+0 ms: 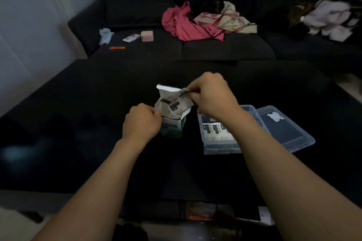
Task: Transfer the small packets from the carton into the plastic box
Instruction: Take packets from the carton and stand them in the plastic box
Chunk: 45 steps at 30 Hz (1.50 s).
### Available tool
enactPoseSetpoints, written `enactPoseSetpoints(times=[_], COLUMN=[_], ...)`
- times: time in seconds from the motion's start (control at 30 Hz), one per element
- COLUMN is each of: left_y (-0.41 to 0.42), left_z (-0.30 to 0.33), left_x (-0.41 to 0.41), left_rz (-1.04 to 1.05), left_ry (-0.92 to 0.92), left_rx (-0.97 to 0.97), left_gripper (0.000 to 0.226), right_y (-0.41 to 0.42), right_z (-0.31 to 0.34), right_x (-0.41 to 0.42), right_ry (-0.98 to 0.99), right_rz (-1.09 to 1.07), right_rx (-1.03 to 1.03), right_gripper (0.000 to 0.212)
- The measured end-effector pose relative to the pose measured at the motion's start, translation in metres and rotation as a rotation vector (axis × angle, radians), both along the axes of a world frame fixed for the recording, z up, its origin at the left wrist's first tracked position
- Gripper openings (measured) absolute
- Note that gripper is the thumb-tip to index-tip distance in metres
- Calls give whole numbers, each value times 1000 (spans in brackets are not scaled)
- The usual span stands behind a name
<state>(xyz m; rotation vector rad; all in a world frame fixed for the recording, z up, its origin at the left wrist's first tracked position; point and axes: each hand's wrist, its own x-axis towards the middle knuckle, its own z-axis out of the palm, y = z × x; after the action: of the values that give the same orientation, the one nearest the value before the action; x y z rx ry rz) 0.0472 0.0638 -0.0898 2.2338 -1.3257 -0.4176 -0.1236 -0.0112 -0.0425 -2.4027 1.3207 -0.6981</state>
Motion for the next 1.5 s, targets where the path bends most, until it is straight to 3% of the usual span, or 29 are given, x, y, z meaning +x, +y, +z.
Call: enactPoseSetpoints(times=[0.1,0.2,0.3,0.37,0.43,0.57,0.67,0.97,1.17,1.37,1.5], left_y=[0,3,9,12,15,18,20,17,16,17,14], left_z=[-1,3,12,20,25,25,26,27,25,26,24], left_x=[3,2,-5,-17,-32,-51,-52,-59,-61,-62,-62], left_rz=[17,50,77,-29,-152,-211,-243,-282,-294,-246,-215], left_ry=[80,6,31,262,533,859,1076,1215,1205,1316,1399], left_rx=[8,-51,-465,-635,-565,-129,26,131,142,156,101], left_gripper=[31,29,26,30,38,40,43,39,45,37,36], right_y=[0,0,-1,-1,-1,-1,-4,-9,-10,-8,-6], right_z=[14,21,19,18,16,15,15,8,7,5,5], right_x=[-18,-38,-53,-59,-61,-60,-63,-67,-64,-59,-58], right_ry=[-227,-368,-364,-332,-308,-261,-183,-193,-178,-213,-201], right_rz=[15,41,107,161,212,250,239,251,267,300,309], right_rx=[195,414,556,606,630,661,628,489,465,447,463], right_gripper=[10,7,7,6,9,10,10,22,27,23,32])
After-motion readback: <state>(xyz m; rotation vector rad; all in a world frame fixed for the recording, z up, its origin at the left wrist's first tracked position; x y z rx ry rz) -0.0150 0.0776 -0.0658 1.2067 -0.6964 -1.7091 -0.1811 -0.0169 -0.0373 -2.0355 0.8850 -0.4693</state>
